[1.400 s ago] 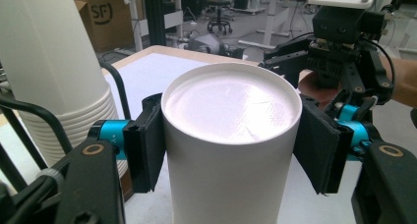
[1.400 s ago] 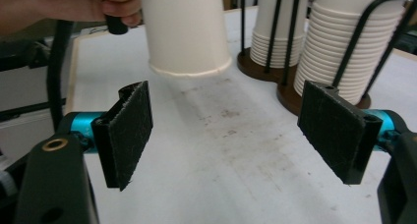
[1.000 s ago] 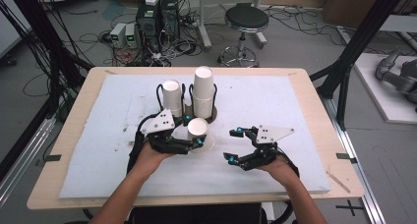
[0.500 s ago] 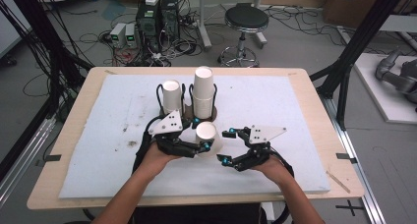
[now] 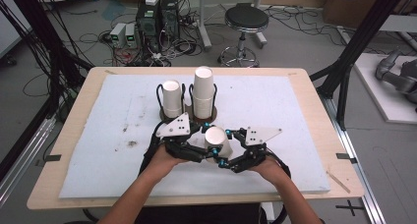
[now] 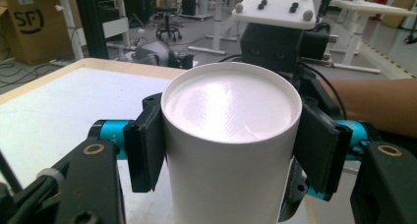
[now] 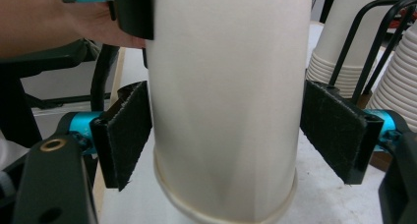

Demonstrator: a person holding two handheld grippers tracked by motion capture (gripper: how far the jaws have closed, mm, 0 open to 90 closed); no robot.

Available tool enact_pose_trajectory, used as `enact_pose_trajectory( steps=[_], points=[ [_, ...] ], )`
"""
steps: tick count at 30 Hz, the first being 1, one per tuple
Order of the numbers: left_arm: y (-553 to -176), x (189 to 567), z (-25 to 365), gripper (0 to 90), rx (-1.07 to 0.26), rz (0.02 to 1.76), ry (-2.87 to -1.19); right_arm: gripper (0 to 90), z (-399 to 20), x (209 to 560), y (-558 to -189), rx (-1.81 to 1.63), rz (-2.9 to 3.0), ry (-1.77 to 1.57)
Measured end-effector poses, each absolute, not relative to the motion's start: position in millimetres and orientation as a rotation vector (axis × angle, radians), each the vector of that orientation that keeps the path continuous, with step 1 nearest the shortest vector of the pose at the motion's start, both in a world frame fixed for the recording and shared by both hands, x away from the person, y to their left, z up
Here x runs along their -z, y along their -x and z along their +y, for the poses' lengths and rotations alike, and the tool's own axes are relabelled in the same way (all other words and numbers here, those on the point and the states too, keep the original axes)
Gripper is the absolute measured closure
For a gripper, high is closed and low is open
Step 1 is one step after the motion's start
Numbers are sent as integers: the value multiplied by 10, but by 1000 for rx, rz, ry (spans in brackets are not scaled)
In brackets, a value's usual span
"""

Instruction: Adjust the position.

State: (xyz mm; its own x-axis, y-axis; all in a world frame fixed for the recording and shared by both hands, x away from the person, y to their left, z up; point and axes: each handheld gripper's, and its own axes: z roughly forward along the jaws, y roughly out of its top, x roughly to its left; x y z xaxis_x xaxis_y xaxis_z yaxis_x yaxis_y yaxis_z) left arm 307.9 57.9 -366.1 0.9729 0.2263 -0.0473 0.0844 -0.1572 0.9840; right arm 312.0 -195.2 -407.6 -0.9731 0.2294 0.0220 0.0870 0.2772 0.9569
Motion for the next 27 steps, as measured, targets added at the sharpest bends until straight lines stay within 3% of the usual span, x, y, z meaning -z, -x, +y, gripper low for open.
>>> enact_pose_trajectory(
  steps=[3, 5, 10, 11, 12, 13, 15, 27],
  points=[
    [-3069, 3655, 565, 355, -118, 215, -1722, 223, -1948, 4077, -3114, -1796, 2424, -270],
    [-3067, 3656, 558, 356, -119, 212, -1726, 294, -1950, 4078, -3119, -1796, 2435, -232],
    [-3075, 3657, 569, 361, -111, 205, -1738, 374, -1981, 4064, -3124, -1775, 2444, -192],
    [-3076, 3649, 566, 357, -117, 201, -1765, 380, -1984, 4061, -3126, -1762, 2447, -188],
    [-3072, 3641, 558, 282, -133, 206, -1784, 382, -1983, 4059, -3118, -1713, 2454, -191],
    [-3069, 3625, 549, 282, -155, 221, -1815, 382, -1983, 4059, -3118, -1713, 2454, -191],
    [-3079, 3588, 546, 196, -153, 217, -1834, 382, -1990, 4051, -3124, -1702, 2455, -188],
    [-3162, 3497, 431, 208, -113, 144, -1926, 378, -1960, 4058, -3118, -1642, 2508, -164]
  ],
)
